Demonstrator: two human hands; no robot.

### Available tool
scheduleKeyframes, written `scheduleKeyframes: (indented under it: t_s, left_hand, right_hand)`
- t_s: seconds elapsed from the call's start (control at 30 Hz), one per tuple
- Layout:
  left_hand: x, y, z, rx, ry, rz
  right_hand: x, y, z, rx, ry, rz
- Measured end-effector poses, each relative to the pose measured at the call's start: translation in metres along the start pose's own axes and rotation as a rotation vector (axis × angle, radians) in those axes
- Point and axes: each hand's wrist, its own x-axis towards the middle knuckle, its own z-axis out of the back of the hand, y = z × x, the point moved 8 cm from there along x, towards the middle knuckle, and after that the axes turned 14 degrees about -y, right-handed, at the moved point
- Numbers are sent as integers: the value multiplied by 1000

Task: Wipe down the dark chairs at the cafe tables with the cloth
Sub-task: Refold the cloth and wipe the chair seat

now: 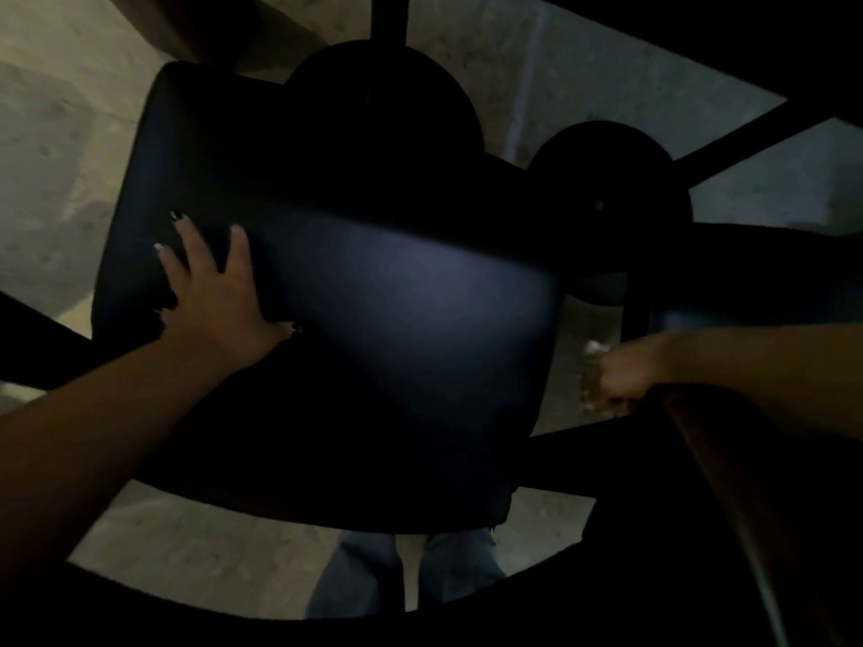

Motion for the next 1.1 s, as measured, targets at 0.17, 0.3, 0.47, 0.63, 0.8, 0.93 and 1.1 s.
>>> scheduleKeyframes:
  t_s: [0.17, 0.3, 0.47, 0.63, 0.8, 0.93, 1.1]
  left_hand:
    - [16, 37, 7, 31, 49, 22]
    - [17, 48, 10, 116, 140, -125]
    - [12, 52, 10, 137, 145, -174]
    - [11, 56, 7, 38, 132, -118]
    - [13, 58, 4, 56, 99, -118]
    - [14, 60, 2, 92, 154, -108]
    - [18, 58, 12, 321, 116, -232]
  right_hand:
    - [-10, -44, 135, 468, -981, -142]
    - [62, -68, 203, 693, -1172, -472]
    - [99, -13, 201, 401, -1187, -597]
    - [130, 160, 117, 172, -519, 210]
    - [123, 91, 237, 355, -1071, 103]
    - [141, -10, 263, 227, -1085, -467]
    - [160, 10, 235, 210, -1065, -725]
